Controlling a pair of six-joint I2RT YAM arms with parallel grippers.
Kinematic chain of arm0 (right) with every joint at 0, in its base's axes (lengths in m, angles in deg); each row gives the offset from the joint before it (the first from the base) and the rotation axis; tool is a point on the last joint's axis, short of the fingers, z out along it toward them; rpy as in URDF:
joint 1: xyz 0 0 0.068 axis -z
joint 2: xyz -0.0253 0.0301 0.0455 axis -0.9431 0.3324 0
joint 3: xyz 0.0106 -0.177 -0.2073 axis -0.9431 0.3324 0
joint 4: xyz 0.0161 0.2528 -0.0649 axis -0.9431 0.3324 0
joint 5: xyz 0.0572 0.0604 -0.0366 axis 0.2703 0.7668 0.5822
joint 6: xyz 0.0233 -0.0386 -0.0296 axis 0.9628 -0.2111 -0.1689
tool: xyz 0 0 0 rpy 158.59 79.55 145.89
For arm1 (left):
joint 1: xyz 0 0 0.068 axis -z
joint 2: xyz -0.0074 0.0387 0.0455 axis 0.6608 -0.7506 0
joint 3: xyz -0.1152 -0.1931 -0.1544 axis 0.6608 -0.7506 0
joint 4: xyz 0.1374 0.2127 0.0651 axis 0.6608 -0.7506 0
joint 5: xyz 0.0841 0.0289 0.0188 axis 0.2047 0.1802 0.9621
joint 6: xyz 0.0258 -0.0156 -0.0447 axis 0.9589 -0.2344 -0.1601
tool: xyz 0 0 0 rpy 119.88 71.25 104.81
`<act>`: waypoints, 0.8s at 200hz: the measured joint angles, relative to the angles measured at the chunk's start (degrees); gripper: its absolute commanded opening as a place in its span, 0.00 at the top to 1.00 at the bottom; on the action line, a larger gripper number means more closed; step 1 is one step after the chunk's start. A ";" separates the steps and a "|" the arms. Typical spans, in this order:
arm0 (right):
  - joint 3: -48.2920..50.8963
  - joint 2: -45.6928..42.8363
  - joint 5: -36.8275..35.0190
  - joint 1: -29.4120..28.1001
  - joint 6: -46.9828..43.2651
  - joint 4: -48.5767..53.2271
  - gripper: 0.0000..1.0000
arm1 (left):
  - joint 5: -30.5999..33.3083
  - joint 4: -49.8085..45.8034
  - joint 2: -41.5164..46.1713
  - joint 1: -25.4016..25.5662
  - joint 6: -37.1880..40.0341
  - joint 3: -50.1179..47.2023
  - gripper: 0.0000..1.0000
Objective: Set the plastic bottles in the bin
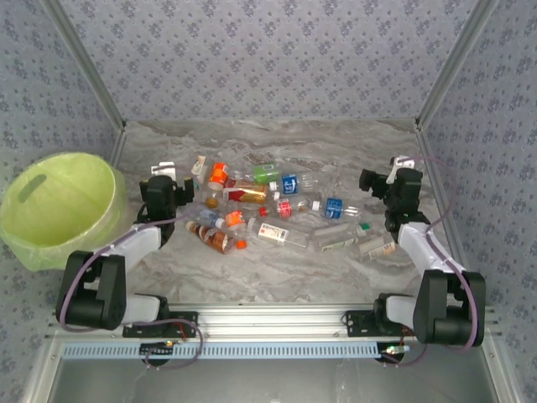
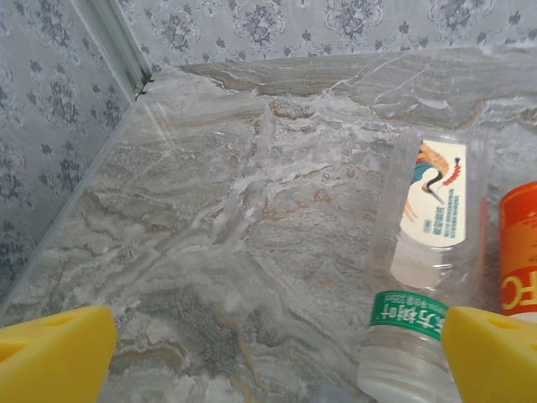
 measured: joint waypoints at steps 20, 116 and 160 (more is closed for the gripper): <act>-3.56 -2.19 -0.09 0.39 4.57 8.68 0.00 | -2.12 -6.54 2.43 0.42 -6.03 3.76 0.01; -10.34 -8.48 0.76 11.74 22.36 53.02 0.00 | -20.94 -11.08 9.86 1.53 -22.40 2.75 0.01; -7.93 -6.27 1.38 14.53 29.18 57.75 0.11 | -26.29 -8.74 10.16 1.57 -27.41 0.61 0.01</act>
